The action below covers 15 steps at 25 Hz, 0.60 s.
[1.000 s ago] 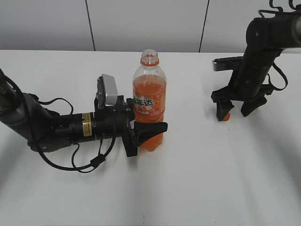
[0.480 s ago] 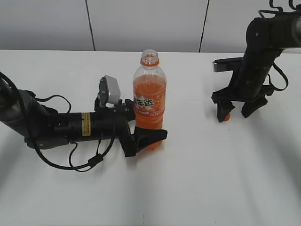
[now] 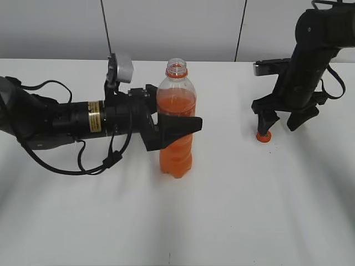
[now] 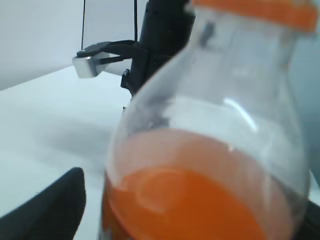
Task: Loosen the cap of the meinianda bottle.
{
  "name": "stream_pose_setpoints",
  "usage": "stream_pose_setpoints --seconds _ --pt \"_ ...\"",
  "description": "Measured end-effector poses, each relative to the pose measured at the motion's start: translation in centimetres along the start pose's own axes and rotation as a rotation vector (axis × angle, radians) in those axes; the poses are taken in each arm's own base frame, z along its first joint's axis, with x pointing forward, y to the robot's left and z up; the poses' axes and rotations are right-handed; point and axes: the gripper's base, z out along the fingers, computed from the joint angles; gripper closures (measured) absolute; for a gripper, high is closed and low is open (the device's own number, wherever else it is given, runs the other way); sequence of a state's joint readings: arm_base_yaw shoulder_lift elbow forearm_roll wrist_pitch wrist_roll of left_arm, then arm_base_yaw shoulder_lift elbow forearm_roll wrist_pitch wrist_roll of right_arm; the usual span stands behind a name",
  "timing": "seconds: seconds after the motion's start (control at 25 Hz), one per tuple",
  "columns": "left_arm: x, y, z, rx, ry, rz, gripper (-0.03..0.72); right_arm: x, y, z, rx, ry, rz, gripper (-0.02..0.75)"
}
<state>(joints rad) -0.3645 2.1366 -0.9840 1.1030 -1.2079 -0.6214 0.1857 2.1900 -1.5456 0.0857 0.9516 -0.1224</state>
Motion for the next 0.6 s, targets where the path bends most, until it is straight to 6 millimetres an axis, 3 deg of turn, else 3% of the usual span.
stream_pose_setpoints --seconds 0.6 --pt "-8.3 -2.4 -1.5 0.022 -0.119 0.021 0.101 0.0 0.3 -4.3 0.007 -0.097 -0.007 0.146"
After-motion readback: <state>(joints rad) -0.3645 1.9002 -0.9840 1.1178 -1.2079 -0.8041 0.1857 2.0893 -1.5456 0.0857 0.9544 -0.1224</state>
